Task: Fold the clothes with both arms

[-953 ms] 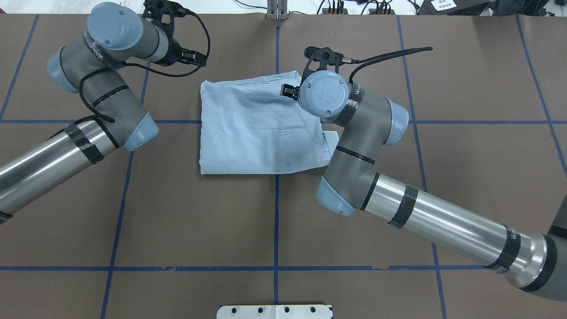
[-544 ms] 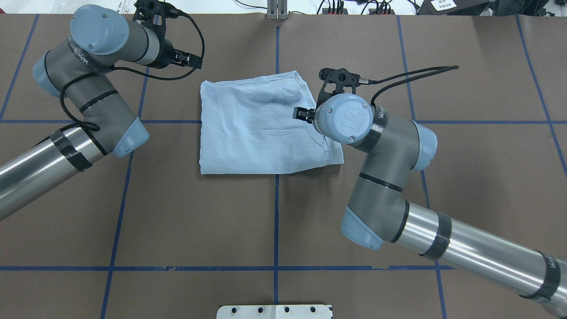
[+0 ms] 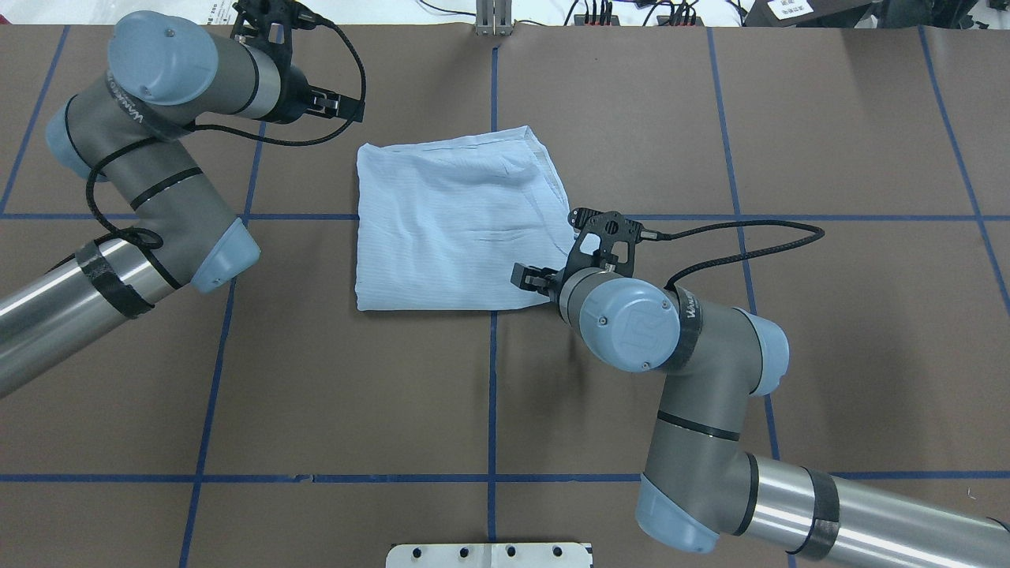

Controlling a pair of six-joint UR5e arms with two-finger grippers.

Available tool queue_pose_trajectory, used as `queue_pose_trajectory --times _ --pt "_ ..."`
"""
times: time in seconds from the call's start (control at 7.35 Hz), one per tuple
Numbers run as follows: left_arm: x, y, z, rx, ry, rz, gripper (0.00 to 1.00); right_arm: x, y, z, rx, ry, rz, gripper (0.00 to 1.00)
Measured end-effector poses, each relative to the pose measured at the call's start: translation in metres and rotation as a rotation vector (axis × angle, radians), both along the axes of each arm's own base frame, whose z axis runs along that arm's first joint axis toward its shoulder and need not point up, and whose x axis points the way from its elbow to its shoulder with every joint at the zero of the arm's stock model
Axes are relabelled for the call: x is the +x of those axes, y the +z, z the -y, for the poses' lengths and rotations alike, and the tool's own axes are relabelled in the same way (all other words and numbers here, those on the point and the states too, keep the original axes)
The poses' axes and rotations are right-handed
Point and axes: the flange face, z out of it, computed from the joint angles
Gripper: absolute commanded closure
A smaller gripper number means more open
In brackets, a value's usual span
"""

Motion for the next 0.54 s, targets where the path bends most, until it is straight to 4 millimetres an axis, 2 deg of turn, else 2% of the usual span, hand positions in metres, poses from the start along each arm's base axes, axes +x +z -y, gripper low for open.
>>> queue_pose_trajectory --times 0.14,0.54 --pt "-0.004 0.001 -0.007 0.007 -0.002 -0.003 0.0 0.0 0.003 -0.001 0.016 0.003 0.002 0.0" --pt "-0.001 0.001 -0.021 0.023 -0.012 -0.001 0.0 0.007 0.014 0.019 0.061 -0.005 -0.068 0.0"
